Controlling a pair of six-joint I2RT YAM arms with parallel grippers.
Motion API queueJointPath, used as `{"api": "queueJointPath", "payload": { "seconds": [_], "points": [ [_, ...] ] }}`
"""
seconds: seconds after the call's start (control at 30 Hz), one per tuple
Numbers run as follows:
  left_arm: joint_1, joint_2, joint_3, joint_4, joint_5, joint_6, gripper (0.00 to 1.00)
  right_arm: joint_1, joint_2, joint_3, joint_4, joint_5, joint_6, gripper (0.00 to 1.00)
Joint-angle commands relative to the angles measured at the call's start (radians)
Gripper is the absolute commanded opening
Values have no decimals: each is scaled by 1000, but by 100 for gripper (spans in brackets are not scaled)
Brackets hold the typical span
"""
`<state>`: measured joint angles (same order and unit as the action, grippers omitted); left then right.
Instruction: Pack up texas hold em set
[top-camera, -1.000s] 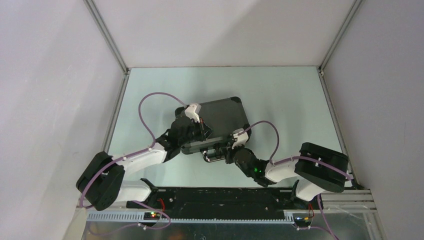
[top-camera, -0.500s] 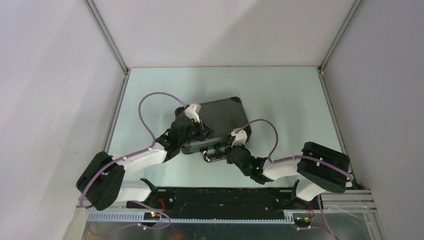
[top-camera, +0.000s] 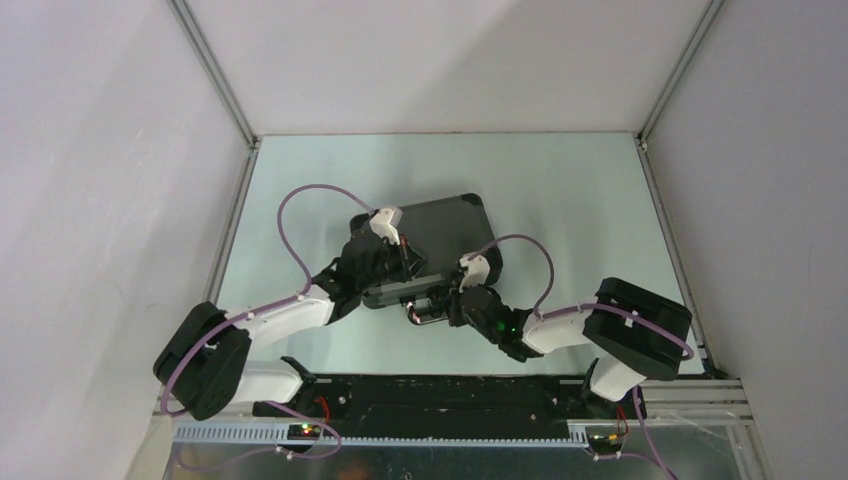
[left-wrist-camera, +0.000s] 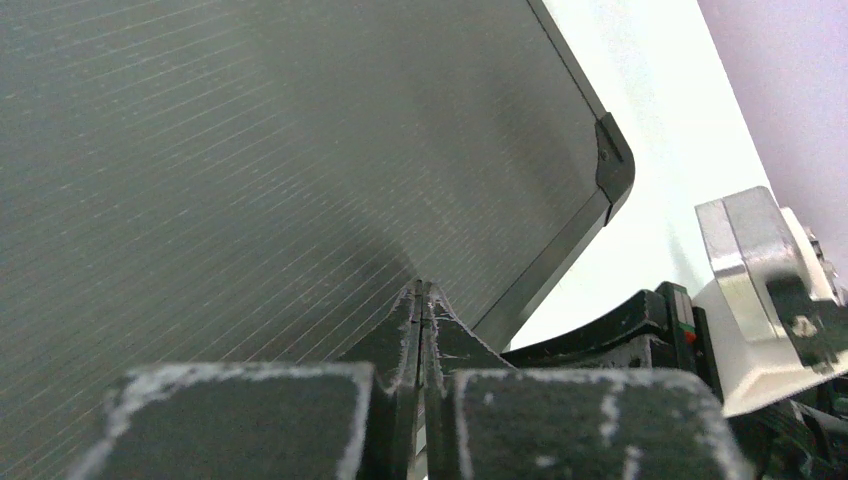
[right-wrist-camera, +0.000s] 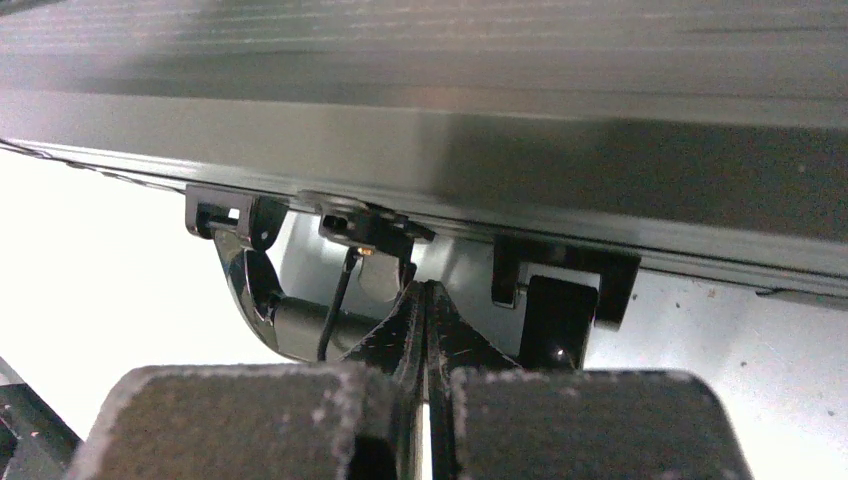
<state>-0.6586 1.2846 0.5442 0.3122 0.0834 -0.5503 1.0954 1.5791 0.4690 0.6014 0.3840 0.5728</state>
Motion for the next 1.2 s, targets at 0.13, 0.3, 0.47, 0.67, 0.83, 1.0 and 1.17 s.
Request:
{"api": "queueJointPath", "payload": {
  "seconds": [0.13,0.3,0.47,0.67,0.83,1.0,1.17],
  "points": [
    [3,59,-53,-243,-5,29,0,-10,29,-5,48,-186,47,0],
    [3,59,-54,-242,-4,30,0,-7,-19,-43,117,-177,73,0],
    [3,62,-56,-239,-1,29,0,4,-56,-46,165,-188,81,0],
    [2,64,-56,-236,-1,29,0,20,-52,-45,207,-148,77,0],
    [2,69,-58,-234,1,31,0,10,-23,-46,214,-109,69,0],
    [3,68,-59,-233,0,31,0,1,-10,-35,200,-71,35,0],
    [2,68,-61,-232,0,30,0,-12,-4,-16,174,-48,-12,0]
  ]
}}
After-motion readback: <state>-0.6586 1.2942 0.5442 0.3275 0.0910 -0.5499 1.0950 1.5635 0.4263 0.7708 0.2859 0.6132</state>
